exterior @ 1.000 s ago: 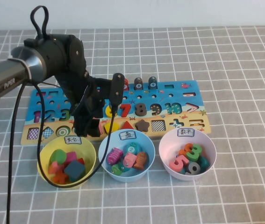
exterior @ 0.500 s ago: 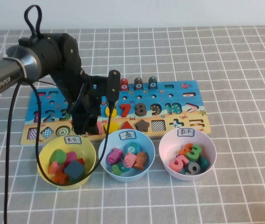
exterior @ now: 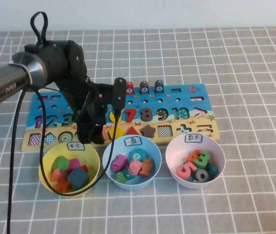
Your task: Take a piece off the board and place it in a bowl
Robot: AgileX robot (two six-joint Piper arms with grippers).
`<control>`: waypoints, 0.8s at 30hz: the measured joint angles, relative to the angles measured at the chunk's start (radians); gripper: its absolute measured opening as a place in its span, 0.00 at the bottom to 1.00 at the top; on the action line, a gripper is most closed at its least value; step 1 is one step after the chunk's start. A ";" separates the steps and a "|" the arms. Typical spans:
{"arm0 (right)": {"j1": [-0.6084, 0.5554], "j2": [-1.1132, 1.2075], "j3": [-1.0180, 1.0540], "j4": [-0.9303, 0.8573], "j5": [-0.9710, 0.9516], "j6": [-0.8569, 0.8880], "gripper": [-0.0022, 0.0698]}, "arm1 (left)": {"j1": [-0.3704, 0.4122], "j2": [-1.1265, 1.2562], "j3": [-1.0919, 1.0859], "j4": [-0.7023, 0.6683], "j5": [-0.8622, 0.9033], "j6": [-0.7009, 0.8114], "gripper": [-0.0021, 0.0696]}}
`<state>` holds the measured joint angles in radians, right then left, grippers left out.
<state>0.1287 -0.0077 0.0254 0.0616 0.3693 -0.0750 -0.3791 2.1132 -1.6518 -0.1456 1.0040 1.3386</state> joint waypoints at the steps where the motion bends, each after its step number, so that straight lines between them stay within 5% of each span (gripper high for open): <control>1: 0.000 0.000 0.000 0.000 0.000 0.000 0.01 | 0.000 0.000 0.000 0.000 0.000 0.000 0.60; 17: 0.000 0.000 0.000 0.000 0.000 0.000 0.01 | 0.000 0.009 -0.009 -0.002 0.015 0.000 0.59; 24: 0.000 0.000 0.000 0.000 0.000 0.000 0.01 | 0.000 0.009 -0.009 -0.002 0.026 -0.002 0.43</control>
<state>0.1287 -0.0077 0.0254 0.0616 0.3693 -0.0750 -0.3791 2.1219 -1.6604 -0.1475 1.0300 1.3366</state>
